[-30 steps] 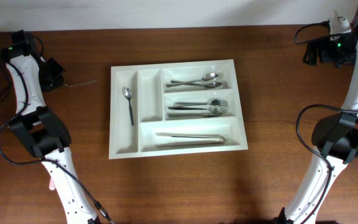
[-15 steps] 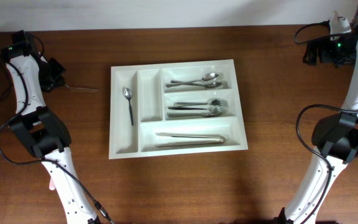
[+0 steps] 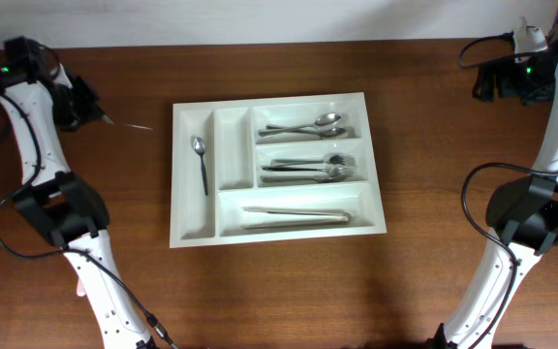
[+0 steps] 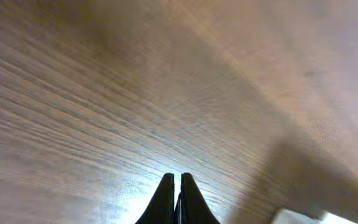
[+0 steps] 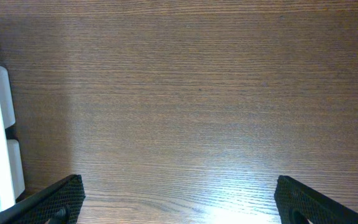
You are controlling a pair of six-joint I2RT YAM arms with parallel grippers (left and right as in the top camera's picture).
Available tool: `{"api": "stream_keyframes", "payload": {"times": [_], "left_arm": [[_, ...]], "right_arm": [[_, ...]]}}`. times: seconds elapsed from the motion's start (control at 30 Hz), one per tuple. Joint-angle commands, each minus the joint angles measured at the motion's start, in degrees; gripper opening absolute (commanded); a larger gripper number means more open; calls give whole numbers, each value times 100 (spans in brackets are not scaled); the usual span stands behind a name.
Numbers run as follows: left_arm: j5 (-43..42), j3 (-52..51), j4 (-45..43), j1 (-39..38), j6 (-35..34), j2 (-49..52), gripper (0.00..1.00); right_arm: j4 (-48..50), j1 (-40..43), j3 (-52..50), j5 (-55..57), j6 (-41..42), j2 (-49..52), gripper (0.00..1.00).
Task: Pack container
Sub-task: 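Lift the spoon and carry it right toward the tray's left compartment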
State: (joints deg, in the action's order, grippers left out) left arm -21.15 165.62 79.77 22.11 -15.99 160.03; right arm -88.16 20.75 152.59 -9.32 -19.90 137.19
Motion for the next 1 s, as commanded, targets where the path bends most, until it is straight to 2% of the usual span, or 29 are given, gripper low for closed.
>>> {"api": "stream_keyframes", "payload": {"times": [0.0, 0.2, 0.37, 0.7, 0.83, 0.97], "left_arm": [[-407, 605, 177, 232, 713, 20, 2], [-1237, 1355, 999, 236, 2452, 20, 2], [-1663, 1419, 1696, 66, 3547, -7, 2], [-1670, 1394, 1694, -857, 4146, -7, 2], [-1226, 1394, 1694, -1346, 4140, -7, 2], [-1154, 1394, 1696, -1810, 4140, -7, 2]], "right_arm": [[15, 28, -31, 11, 9, -83, 99], [15, 28, -31, 11, 9, -83, 99], [15, 28, -31, 11, 9, -83, 99], [15, 28, -31, 11, 9, -83, 99], [15, 28, -31, 11, 9, -83, 99], [15, 28, -31, 11, 9, -83, 99]]}}
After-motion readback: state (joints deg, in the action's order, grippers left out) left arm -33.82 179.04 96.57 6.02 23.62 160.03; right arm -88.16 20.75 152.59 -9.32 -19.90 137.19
